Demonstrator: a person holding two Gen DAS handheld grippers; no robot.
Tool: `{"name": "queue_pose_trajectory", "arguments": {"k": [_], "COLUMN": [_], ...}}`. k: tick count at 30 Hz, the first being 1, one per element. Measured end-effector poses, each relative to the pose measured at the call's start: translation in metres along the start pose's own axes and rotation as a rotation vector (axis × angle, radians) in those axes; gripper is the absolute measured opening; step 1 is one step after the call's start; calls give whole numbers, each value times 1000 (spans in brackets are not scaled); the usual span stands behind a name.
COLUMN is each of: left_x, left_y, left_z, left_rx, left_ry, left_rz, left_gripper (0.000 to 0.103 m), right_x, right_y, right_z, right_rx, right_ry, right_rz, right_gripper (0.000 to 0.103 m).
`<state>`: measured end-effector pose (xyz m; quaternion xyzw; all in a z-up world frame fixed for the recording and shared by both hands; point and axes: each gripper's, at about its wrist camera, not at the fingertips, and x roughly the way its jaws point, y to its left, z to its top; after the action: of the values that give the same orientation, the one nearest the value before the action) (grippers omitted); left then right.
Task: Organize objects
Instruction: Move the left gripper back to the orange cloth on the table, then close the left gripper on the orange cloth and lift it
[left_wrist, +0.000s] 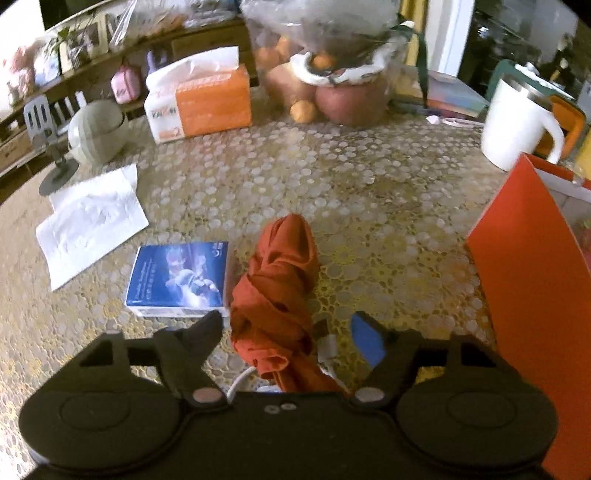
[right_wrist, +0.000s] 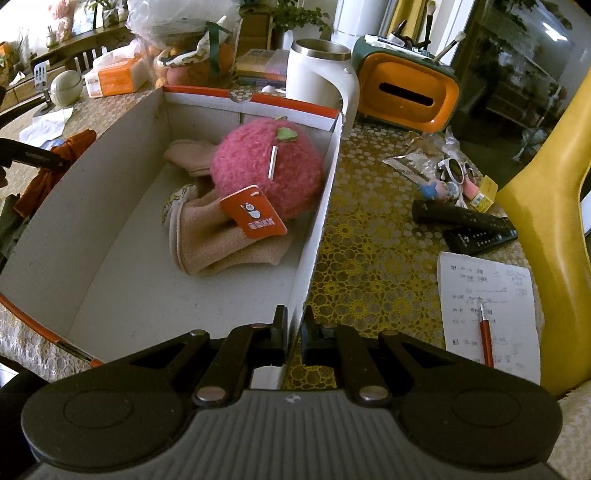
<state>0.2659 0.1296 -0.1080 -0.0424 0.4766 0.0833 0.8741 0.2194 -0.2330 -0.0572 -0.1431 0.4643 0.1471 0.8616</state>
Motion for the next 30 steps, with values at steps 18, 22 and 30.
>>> {"name": "queue_pose_trajectory", "arguments": {"k": [18, 22, 30], "left_x": [-35, -65, -128], "left_y": [10, 10, -19], "left_z": [0, 3, 3], "left_rx": [-41, -31, 36], "left_ry": [-27, -68, -139], "left_rz": [-44, -77, -194], "left_gripper": [32, 32, 32], "right_x": [0, 0, 0], "right_y": [0, 0, -1], "right_z": [0, 0, 1], "right_rx": [4, 3, 17], "right_ry": [-5, -5, -11], "right_rz": [0, -1, 5], "right_gripper": [7, 7, 7]}}
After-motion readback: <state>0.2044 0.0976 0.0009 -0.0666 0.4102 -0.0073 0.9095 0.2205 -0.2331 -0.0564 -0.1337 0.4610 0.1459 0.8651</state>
